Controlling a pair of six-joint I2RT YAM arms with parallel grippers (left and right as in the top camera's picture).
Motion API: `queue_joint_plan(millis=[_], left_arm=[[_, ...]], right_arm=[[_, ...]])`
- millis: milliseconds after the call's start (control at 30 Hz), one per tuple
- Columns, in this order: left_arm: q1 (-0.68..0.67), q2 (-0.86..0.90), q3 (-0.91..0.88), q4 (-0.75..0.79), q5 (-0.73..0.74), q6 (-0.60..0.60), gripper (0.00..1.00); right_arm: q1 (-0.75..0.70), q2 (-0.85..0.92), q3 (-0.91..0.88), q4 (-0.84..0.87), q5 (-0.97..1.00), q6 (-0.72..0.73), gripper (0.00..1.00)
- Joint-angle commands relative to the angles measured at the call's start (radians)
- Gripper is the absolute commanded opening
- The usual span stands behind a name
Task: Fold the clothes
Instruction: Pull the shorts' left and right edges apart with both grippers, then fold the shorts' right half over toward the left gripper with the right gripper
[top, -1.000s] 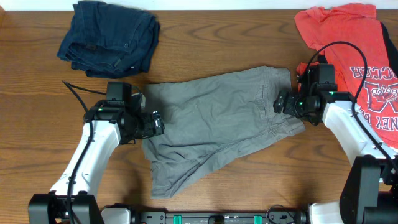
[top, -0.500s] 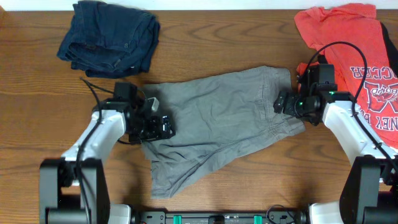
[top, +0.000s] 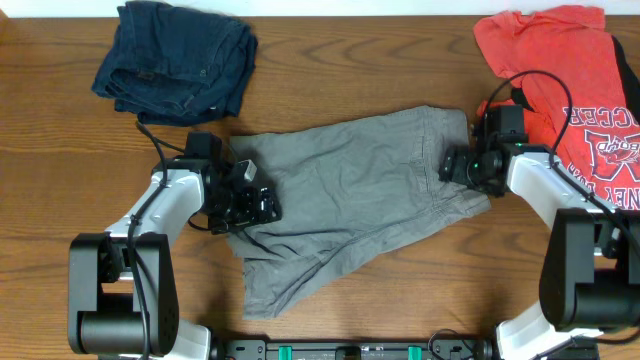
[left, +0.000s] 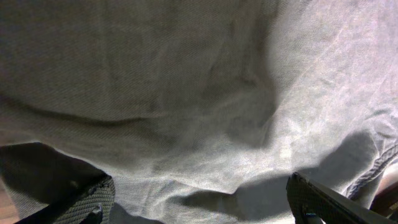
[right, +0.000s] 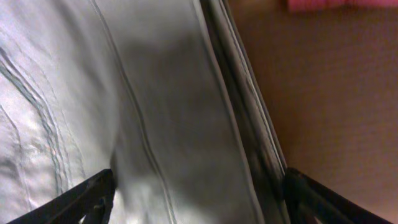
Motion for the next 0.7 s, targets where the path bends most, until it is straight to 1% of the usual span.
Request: queue_joint_plan(millis=[0, 133, 233, 467, 567, 600, 667], left_arm=[[-0.004, 0.056, -0.021, 0.016, -0.032, 0.021, 0.91], [-0.004, 0.056, -0.021, 0.016, -0.035, 0.021, 0.91], [-0.004, 0.056, -0.021, 0.016, -0.035, 0.021, 0.91], [-0.004, 0.056, -0.021, 0.016, -0.035, 0.018, 0.91], [-0.004, 0.056, -0.021, 0.017, -0.036, 0.018, 0.9], [-0.004, 0.057, -0.021, 0.019, -0.044, 0.017, 0.9], [-0.004, 0.057, -0.021, 0.022, -0.07, -0.002, 0.89]], right_arm=[[-0.008, 0.098, -0.026, 0.005, -0.032, 0.001, 0.81], [-0.008, 0.129, -0.026, 0.015, -0.091, 0.009, 0.74], [-0.008, 0.129, -0.026, 0.013, -0.158, 0.021, 0.67], [-0.008, 0.129, -0.026, 0.053, -0.375, 0.027, 0.29], [-0.01, 0.129, -0.025, 0.078, -0.391, 0.036, 0.07], [-0.013, 0.129, -0.025, 0.089, -0.391, 0.043, 0.02], [-0.022, 0.128, -0.018, 0.1, -0.395, 0.043, 0.01]])
